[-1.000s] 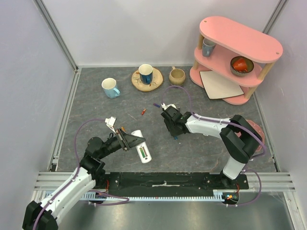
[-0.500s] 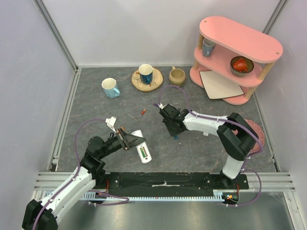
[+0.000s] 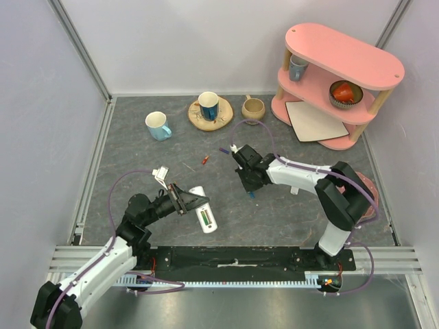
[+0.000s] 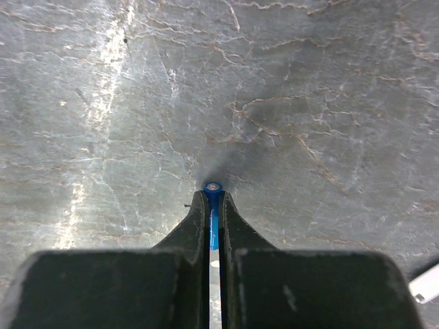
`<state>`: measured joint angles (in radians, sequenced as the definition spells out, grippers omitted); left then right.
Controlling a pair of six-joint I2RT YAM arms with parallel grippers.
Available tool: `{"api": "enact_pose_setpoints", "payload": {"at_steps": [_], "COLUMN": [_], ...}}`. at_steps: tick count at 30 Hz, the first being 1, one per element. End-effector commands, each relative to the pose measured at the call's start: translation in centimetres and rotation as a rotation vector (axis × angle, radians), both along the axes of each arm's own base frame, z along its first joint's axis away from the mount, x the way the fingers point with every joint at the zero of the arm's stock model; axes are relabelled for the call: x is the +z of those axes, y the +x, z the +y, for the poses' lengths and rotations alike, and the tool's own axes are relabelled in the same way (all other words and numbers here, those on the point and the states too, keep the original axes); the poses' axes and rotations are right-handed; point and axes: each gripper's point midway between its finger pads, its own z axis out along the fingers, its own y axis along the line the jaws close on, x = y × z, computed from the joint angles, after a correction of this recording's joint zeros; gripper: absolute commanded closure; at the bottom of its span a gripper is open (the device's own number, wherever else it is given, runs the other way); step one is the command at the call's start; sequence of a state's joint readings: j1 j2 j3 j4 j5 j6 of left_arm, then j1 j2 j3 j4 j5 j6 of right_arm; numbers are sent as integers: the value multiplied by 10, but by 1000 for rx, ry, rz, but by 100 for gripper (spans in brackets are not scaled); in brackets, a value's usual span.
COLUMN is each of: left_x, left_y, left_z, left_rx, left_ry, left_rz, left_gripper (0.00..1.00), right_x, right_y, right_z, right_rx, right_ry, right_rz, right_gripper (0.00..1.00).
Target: Load the batteries into the remote control
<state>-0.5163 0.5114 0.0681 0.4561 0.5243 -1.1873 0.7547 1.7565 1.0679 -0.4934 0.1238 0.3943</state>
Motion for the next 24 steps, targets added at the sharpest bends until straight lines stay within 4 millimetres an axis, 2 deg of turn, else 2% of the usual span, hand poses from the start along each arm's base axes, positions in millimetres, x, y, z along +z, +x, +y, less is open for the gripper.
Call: {"api": "enact_pose_setpoints", "payload": {"at_steps": [1,2,4,5,6,8,9,10,11,12,13,14,15,17,18,19,20,21,22,24], "left_x": [22,27,37,39,46,52,56,62,67,69,74,77,74,80,74,74,83,81,77,80], "left_y": [11,13,17,22,25,32,38,41,44,50,53,56,59,59,62,63,59,59,61,60], "left_z": [-1,-3,-5,-7,-8,-9,-7,-5,-3,1,2,4,2,-2,-5,-7,-7,-9,-11,-13], "left_rx": [26,26,29,30,41,61,96,117,143,191,208,227,229,207,199,191,175,168,163,151], "left_ry": [-27,-34,-57,-60,-79,-98,-114,-142,-161,-177,-193,-203,-199,-219,-214,-229,-263,-267,-265,-281], "left_rz": [-90,-91,-113,-96,-114,-105,-110,-124,-133,-133,-141,-145,-137,-134,-113,-99,-129,-120,-100,-112], "left_gripper": [98,98,98,98,98,98,98,98,98,98,98,98,98,98,98,98,98,98,98,98], "right_x": [54,82,116,152,164,208,211,232,237,234,253,250,255,263,262,259,262,263,264,263], "right_y": [10,13,10,9,1,-7,-16,-23,-29,-40,-46,-53,-66,-72,-82,-82,-84,-92,-92,-94], "right_z": [12,17,28,33,37,41,42,43,43,46,48,49,57,64,73,77,81,87,92,98], "right_rx": [-29,-35,-20,-16,-5,-17,-20,-24,-23,-5,-2,-1,29,58,96,99,108,135,138,150], "right_ry": [133,201,290,381,413,538,554,632,659,680,755,774,808,799,787,762,758,759,765,767], "right_rz": [-113,-176,-248,-333,-369,-476,-498,-536,-546,-540,-577,-574,-574,-595,-589,-601,-615,-617,-622,-623], "right_gripper": [100,100,100,100,100,100,100,100,100,100,100,100,100,100,100,100,100,100,100,100]}}
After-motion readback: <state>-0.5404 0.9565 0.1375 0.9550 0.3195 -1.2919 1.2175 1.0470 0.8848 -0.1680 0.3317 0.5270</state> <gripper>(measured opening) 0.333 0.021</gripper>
